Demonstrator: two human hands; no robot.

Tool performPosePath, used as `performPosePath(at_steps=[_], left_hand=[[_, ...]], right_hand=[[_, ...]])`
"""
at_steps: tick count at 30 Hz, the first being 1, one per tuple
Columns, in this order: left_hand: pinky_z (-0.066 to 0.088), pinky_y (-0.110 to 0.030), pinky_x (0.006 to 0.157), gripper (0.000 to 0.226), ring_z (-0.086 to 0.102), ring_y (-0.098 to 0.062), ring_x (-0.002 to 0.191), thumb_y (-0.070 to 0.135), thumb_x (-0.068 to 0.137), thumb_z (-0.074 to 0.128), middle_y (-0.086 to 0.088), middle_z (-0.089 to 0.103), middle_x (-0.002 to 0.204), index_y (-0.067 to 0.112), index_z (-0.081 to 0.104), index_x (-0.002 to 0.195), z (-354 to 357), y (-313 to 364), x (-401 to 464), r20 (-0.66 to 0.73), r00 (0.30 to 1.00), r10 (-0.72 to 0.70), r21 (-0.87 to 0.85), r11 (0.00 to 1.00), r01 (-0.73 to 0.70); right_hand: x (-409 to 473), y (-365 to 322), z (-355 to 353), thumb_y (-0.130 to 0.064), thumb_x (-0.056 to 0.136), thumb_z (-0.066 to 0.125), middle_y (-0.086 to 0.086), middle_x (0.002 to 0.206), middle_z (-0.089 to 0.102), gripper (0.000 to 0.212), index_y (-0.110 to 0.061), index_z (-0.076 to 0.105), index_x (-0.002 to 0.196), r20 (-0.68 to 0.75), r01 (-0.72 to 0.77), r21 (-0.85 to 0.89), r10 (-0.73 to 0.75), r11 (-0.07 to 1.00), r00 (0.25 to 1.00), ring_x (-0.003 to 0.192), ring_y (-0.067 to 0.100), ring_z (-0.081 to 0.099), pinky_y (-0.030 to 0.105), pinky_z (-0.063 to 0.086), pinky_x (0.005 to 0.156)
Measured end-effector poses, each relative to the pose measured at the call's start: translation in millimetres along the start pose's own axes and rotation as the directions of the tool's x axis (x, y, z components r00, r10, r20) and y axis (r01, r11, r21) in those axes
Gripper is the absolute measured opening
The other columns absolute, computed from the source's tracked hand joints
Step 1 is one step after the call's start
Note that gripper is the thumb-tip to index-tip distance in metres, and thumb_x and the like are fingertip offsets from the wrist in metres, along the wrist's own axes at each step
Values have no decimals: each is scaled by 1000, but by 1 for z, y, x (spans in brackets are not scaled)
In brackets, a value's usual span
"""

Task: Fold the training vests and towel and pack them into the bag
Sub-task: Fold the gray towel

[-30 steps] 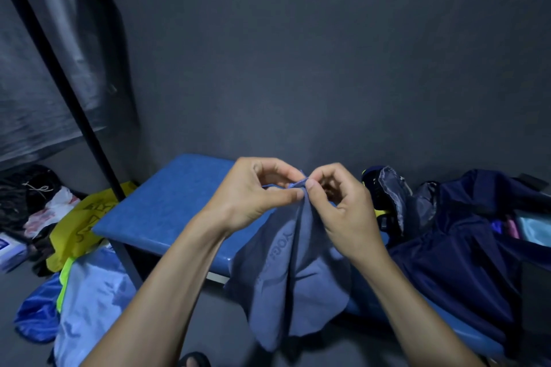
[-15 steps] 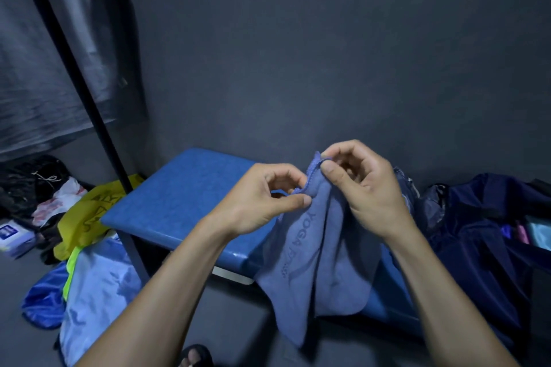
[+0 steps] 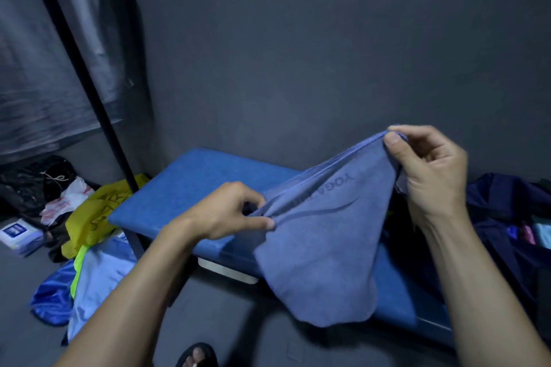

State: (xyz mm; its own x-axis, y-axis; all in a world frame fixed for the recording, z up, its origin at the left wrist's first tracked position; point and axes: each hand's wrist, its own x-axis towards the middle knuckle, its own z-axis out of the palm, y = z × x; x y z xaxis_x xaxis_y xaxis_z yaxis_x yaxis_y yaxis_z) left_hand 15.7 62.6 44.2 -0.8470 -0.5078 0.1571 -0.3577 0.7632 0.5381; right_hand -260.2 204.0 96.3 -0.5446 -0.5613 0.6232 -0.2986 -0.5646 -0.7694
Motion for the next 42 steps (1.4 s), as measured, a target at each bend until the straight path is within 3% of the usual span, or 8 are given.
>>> performPosePath(at_steps=[9,12,16,23,30,35,39,42], left_hand=[[51,-32,77,42,59,-8,82,52,90,70,2,70,84,11,76,89,-32,-16,-26,-147,988,-46,-469,883,-28],[49,-15,71,52,59,-4,75,62,74,81,3,70,79,11,78,81,-42,-6,-33,-304,950,-71,-630,763,-145],[36,-9,54,48,46,5,55,67,58,87,14,61,60,22,78,70,-46,7,-31,-491,856,-162,-663,707,-247],[32,-9,49,33,40,3,49,49,75,81,14,51,54,20,66,70,-49,15,-34,-580,791,-192,-635,715,-292],[41,-9,60,15,51,3,59,21,87,67,14,61,61,9,60,94,-54,14,-43,-526,835,-164,-629,736,-252],[39,-16,57,62,50,-7,56,48,66,93,0,63,66,17,75,116,-66,-4,-58,-282,953,-114,-818,547,-177],[44,-17,64,53,57,-8,67,59,62,91,-2,68,76,18,80,93,-70,-15,-48,-256,951,-173,-731,679,-73],[37,-15,55,20,46,-6,58,36,87,79,2,59,67,16,77,82,-71,-21,-28,-386,892,-237,-539,842,-10]], right_hand=[[-3,6,-29,-29,68,82,-13,81,73,30,-16,72,93,-138,-173,131,191,976,972,78,-1,63,12,49,77],[-5,-3,-39,-19,73,79,-11,78,70,9,-20,76,82,-67,-264,250,289,931,955,75,2,63,14,51,75],[-10,-11,-49,2,95,55,-6,77,67,39,-24,71,70,51,-357,282,358,890,932,73,8,62,19,52,73],[-17,-19,-58,-12,87,58,0,86,63,32,-20,74,113,290,-490,180,430,853,855,73,9,61,17,53,68],[-21,-27,-60,-13,86,60,17,100,74,27,-5,76,106,336,-541,-108,543,834,770,80,17,70,23,58,67],[-18,-44,-65,-28,83,79,11,80,55,29,-11,58,74,508,-507,45,417,861,754,63,22,55,29,46,52],[-7,-55,-53,-36,85,77,16,70,36,45,-18,39,69,536,-510,98,387,854,751,60,20,41,31,18,46],[4,-46,-36,-26,90,60,4,52,40,33,-18,41,64,368,-548,-20,515,836,774,40,9,41,19,32,35]])
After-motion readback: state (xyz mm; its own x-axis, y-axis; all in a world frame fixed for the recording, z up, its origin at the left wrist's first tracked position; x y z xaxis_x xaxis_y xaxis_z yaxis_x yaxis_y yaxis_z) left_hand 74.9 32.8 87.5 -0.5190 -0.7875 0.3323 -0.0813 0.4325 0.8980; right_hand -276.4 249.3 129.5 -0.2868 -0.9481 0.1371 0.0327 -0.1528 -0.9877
